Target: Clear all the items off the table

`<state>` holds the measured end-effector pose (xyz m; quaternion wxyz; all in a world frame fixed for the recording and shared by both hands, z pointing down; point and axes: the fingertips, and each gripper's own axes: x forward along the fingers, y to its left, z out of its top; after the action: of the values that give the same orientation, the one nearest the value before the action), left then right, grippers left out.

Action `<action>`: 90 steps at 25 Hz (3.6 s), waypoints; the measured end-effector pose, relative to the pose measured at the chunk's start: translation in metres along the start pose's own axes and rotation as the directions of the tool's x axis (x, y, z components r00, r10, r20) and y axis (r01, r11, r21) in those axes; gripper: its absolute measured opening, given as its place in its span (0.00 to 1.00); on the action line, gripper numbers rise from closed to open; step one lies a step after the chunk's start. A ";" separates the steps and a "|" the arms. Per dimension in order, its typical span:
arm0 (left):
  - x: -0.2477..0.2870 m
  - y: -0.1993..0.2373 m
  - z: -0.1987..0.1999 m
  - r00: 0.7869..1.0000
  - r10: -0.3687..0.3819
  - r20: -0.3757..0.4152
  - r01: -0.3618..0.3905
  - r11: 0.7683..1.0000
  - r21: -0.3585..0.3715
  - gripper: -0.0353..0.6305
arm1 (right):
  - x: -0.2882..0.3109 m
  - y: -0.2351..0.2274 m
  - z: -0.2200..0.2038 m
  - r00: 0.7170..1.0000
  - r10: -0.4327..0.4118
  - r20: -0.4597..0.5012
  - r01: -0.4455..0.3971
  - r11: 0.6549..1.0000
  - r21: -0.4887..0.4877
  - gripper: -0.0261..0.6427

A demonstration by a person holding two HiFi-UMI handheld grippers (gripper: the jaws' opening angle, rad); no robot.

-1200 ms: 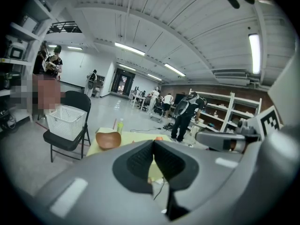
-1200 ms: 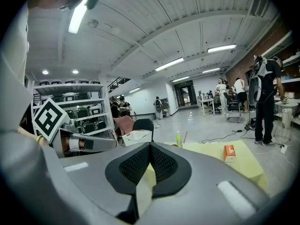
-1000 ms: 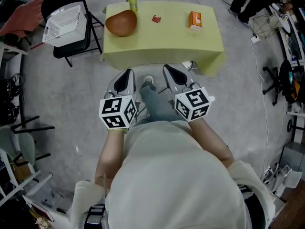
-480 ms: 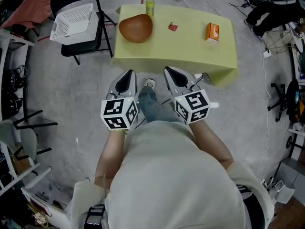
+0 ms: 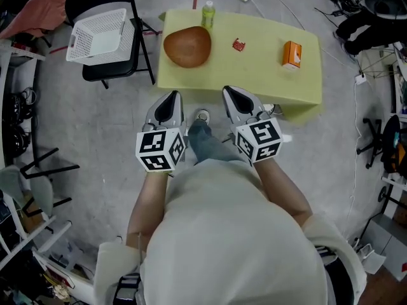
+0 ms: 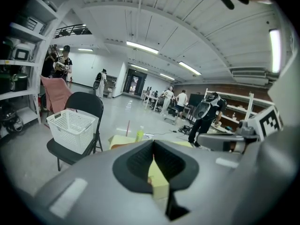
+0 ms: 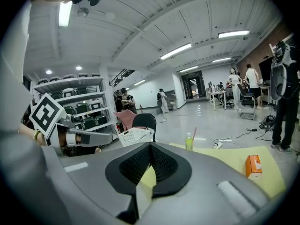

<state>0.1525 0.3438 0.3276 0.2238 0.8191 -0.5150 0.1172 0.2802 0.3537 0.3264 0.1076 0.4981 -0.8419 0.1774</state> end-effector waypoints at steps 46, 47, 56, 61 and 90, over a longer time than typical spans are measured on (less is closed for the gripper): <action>0.285 0.203 -0.023 0.967 -0.058 -0.248 0.071 0.997 0.043 0.07 | 0.275 -0.135 -0.072 0.950 -0.210 -0.232 0.243 0.962 0.126 0.03; 0.291 0.207 -0.028 0.964 -0.057 -0.259 0.070 0.997 0.041 0.07 | 0.280 -0.138 -0.077 0.947 -0.215 -0.238 0.250 0.960 0.127 0.03; 0.345 0.247 -0.084 0.926 -0.018 -0.376 0.030 0.999 0.027 0.18 | 0.313 -0.173 -0.136 0.905 -0.264 -0.334 0.332 0.929 0.165 0.09; 0.370 0.262 -0.126 0.882 -0.015 -0.471 0.044 0.998 0.049 0.32 | 0.327 -0.190 -0.174 0.876 -0.279 -0.393 0.375 0.907 0.192 0.14; 0.406 0.262 -0.185 0.820 0.007 -0.572 0.052 0.995 0.086 0.13 | 0.349 -0.220 -0.257 0.802 -0.289 -0.523 0.461 0.855 0.236 0.09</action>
<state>0.1043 0.0155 0.7250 0.3287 0.7623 -0.4083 0.3796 0.3068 0.0812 0.7287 0.2506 0.6101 -0.6271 0.4145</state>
